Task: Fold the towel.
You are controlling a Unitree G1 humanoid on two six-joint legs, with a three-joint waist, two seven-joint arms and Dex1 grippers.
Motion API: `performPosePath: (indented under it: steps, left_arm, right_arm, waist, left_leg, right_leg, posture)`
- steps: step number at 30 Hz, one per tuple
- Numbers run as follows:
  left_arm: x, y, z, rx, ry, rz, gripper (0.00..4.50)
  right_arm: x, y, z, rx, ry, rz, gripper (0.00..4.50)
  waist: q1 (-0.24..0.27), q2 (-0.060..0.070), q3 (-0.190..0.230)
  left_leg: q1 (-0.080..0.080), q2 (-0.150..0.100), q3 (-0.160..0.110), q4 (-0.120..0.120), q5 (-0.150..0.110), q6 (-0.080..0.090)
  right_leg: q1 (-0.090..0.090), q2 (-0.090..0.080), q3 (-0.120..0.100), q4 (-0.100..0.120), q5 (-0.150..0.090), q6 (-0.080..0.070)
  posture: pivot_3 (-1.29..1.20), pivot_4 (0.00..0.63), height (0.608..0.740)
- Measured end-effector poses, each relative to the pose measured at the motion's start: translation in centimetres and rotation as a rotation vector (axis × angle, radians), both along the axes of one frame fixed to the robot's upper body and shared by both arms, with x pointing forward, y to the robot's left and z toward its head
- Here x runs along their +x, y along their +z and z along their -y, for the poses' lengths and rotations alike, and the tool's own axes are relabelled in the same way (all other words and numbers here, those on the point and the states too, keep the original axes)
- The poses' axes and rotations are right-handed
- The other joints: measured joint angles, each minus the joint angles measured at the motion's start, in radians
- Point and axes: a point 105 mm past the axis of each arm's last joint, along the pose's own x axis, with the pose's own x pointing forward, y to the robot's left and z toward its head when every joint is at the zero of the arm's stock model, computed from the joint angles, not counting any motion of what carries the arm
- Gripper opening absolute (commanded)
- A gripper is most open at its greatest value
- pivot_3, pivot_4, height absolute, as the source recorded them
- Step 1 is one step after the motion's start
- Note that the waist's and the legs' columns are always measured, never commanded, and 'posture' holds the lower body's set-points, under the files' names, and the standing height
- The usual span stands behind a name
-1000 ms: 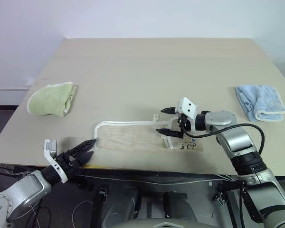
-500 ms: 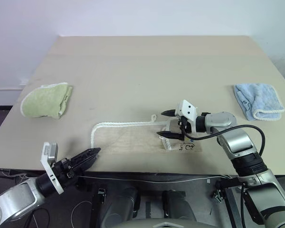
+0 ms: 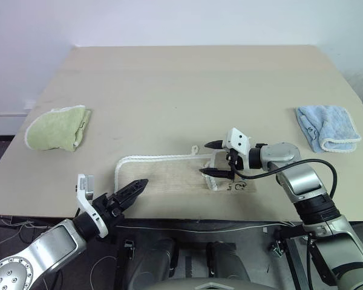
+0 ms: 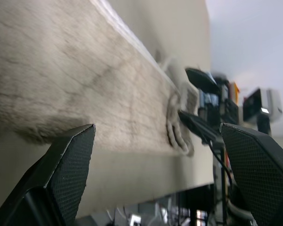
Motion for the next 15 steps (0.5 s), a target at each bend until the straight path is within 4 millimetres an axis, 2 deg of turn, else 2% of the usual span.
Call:
performPosePath:
  steps: [7,15]
  left_arm:
    - [0.3,-0.1,-0.7,0.017,0.119,-0.04,4.47]
    - [-0.6,-0.4,-1.7,0.064,0.206,-0.093,4.47]
  right_arm:
    - [0.0,0.0,0.0,0.0,0.001,0.002,4.5]
    - [0.2,-0.1,0.0,-0.001,0.002,0.006,4.5]
  waist:
    - [0.001,0.0,0.0]
    - [0.001,-0.001,0.0]
  left_leg:
    - [0.0,0.0,0.0,0.0,0.0,0.0]
    - [0.0,0.0,0.0,0.001,0.0,0.0]
  right_leg:
    - [0.0,0.0,0.0,0.0,0.0,0.0]
    - [0.001,0.0,0.0,0.0,0.0,0.0]
  posture:
    - [0.0,0.15,0.74]
    - [0.0,0.15,0.74]
